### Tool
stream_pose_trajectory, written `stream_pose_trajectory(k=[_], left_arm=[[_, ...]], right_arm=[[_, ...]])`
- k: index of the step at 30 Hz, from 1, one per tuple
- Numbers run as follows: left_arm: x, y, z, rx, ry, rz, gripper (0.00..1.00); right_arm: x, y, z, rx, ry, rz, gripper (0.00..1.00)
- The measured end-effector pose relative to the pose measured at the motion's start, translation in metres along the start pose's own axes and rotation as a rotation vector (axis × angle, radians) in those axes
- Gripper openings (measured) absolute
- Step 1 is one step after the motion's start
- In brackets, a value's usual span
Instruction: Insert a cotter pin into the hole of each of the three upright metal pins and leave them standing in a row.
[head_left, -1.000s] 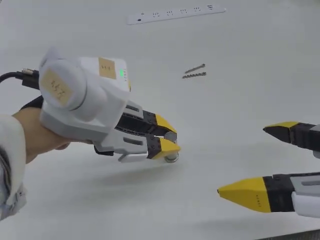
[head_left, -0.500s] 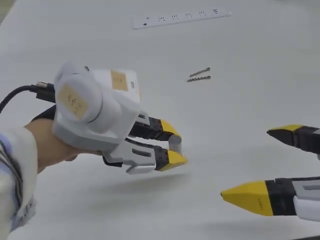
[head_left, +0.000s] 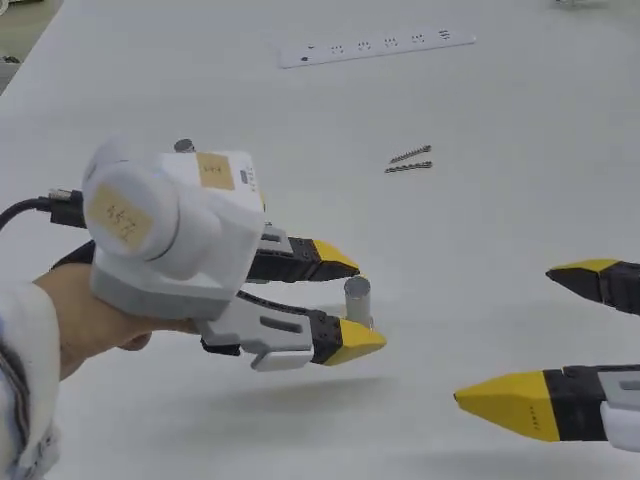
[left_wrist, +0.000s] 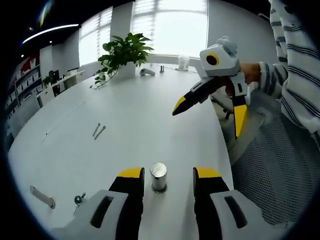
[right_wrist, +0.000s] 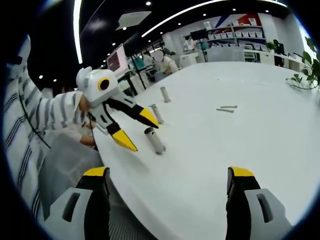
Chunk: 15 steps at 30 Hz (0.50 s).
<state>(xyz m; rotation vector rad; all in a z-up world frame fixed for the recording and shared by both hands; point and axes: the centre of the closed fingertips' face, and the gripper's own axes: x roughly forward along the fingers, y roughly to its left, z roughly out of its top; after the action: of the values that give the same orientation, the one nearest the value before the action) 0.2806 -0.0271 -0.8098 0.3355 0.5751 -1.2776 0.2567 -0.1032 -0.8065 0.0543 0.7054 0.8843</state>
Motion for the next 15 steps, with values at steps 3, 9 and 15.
stream_pose_trajectory(k=[3,9,15], left_arm=[[-0.003,0.000,-0.002,-0.030,-0.012,0.029,0.50],[-0.009,-0.002,-0.007,-0.122,-0.062,0.074,0.71],[-0.011,-0.009,0.000,-0.160,-0.161,0.100,0.91]], right_arm=[[0.000,0.001,0.001,-0.004,0.001,0.007,0.99],[0.000,0.002,0.003,-0.016,0.006,0.012,0.98],[-0.003,0.002,0.006,-0.006,0.015,0.026,0.99]])
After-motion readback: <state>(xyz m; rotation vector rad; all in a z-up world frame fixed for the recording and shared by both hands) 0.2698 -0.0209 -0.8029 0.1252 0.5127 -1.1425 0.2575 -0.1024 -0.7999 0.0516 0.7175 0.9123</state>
